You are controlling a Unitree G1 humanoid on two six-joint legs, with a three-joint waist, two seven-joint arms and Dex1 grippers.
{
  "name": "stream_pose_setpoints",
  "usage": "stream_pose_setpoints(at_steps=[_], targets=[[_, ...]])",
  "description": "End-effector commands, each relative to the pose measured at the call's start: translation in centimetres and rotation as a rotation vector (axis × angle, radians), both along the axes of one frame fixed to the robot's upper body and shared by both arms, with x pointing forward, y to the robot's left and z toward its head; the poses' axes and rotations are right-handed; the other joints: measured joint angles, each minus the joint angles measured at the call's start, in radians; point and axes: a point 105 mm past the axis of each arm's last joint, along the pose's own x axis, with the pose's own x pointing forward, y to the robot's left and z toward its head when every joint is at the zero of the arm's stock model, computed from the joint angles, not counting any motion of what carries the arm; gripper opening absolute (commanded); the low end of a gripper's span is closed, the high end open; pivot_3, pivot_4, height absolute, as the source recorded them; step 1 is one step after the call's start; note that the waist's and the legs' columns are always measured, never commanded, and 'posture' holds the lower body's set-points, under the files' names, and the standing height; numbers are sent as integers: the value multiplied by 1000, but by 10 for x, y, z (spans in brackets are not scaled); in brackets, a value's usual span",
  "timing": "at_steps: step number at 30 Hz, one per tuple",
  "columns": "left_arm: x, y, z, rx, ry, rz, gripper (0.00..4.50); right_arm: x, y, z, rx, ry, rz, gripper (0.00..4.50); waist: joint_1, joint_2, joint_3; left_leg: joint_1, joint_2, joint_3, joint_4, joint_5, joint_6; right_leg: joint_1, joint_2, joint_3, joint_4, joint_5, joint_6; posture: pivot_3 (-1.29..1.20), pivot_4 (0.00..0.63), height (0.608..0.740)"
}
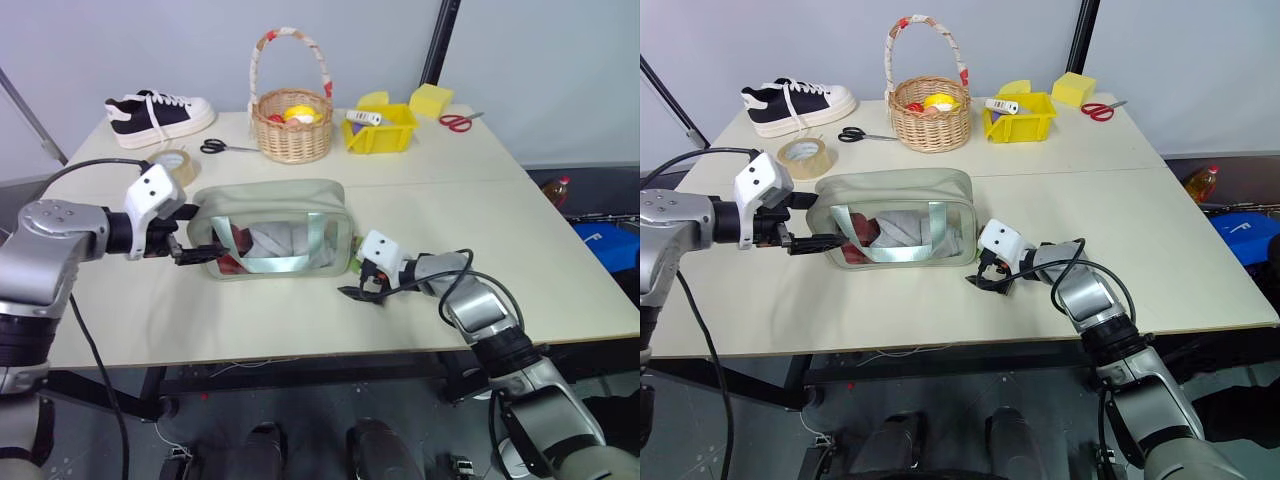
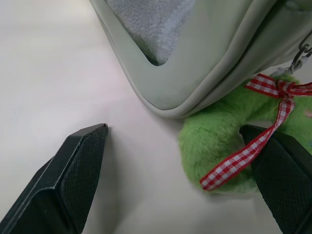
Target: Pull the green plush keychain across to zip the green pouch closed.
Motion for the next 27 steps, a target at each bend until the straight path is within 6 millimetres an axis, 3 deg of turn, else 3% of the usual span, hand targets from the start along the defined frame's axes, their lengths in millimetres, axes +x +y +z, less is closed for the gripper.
stream_pose_setpoints(at_steps=[1, 4, 7, 9, 16, 21, 27], targets=[[-10, 77, 73, -249, -84, 262, 4461, -15, -63, 185, 157, -246, -23, 4500, 0, 0, 0, 0, 0, 0, 0, 0, 0, 0, 0, 0, 0, 0, 0, 0, 0, 740], [-5, 91, 66, -292, -155, 402, 4461, -7, -68, 188, 238, -315, -154, 4500, 0, 1, 1, 0, 0, 0, 0, 0, 0, 0, 0, 0, 0, 0, 0, 0, 0, 740], [-5, 88, 52, -345, -178, 467, 4461, 0, -73, 176, 265, -348, -259, 4500, -1, 5, -14, 0, 0, 0, 0, 0, 0, 0, 0, 0, 0, 0, 0, 0, 0, 740], [-4, 78, 34, -323, -203, 501, 4461, 3, -73, 159, 274, -351, -327, 4500, 1, 9, -43, -1, -1, 0, 0, 0, 0, 0, -1, 0, -2, -1, 2, 0, 0, 740], [-3, 36, -9, -345, -258, 600, 4461, -2, -67, 113, 315, -340, -458, 4500, 5, 10, -50, 0, -1, 0, -2, 0, -1, 1, -1, 0, -3, -1, 0, 0, 0, 740], [-12, -8, -51, -405, -221, 674, 4461, -8, -73, 74, 331, -328, -603, 4500, 15, 11, -58, 0, -1, 0, -2, 0, -1, 1, -2, 0, -3, -1, 0, 0, 0, 740], [-15, -16, -70, -433, -206, 768, 4461, -11, -76, 57, 374, -328, -728, 4500, 26, 12, -67, 0, -1, 0, -2, 0, 0, 1, -2, 1, -3, -1, 0, 0, 0, 740]])
